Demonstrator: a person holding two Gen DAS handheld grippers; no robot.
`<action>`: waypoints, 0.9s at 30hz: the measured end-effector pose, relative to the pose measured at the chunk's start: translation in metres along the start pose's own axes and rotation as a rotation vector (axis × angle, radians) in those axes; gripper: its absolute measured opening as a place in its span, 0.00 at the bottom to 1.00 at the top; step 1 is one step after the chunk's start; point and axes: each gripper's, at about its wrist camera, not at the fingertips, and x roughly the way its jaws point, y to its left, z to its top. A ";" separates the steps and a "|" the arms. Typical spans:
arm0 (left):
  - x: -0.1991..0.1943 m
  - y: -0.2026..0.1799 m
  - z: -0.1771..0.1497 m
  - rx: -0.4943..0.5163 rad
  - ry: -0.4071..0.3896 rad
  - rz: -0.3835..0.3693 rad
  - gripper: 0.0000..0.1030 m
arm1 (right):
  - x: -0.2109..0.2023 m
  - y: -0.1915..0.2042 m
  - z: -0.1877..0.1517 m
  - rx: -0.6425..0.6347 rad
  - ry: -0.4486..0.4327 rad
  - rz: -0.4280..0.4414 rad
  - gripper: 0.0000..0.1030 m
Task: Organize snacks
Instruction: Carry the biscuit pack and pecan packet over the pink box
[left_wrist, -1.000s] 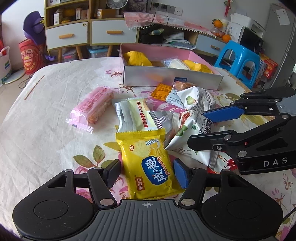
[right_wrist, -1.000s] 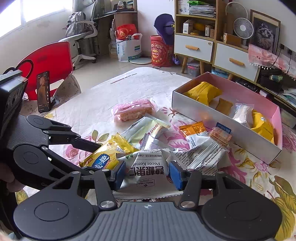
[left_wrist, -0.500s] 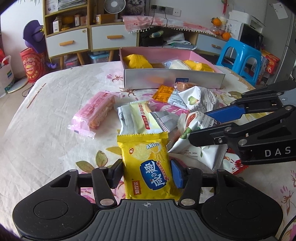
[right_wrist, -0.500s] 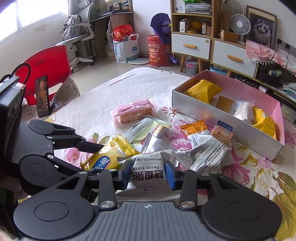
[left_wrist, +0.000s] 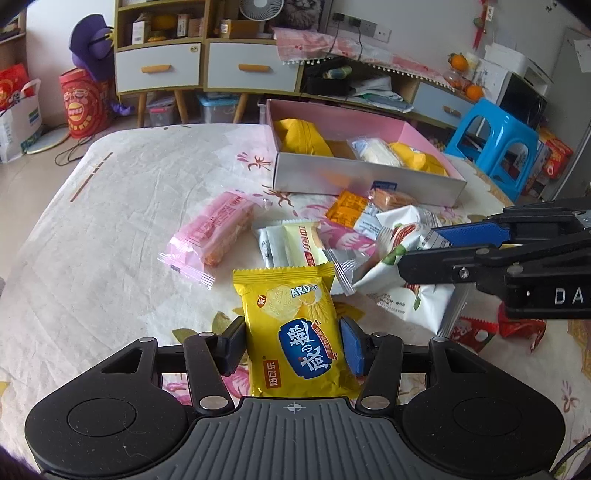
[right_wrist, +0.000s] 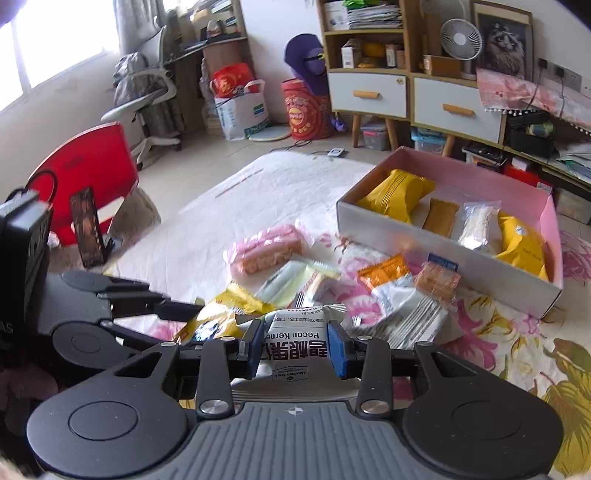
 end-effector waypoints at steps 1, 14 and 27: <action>-0.001 0.001 0.002 -0.004 -0.004 0.001 0.49 | -0.001 -0.001 0.003 0.007 -0.004 -0.004 0.27; -0.010 0.017 0.055 -0.084 -0.111 -0.006 0.49 | -0.014 -0.036 0.052 0.214 -0.154 -0.060 0.27; 0.019 0.001 0.103 -0.035 -0.129 -0.026 0.49 | -0.010 -0.071 0.067 0.433 -0.279 -0.146 0.27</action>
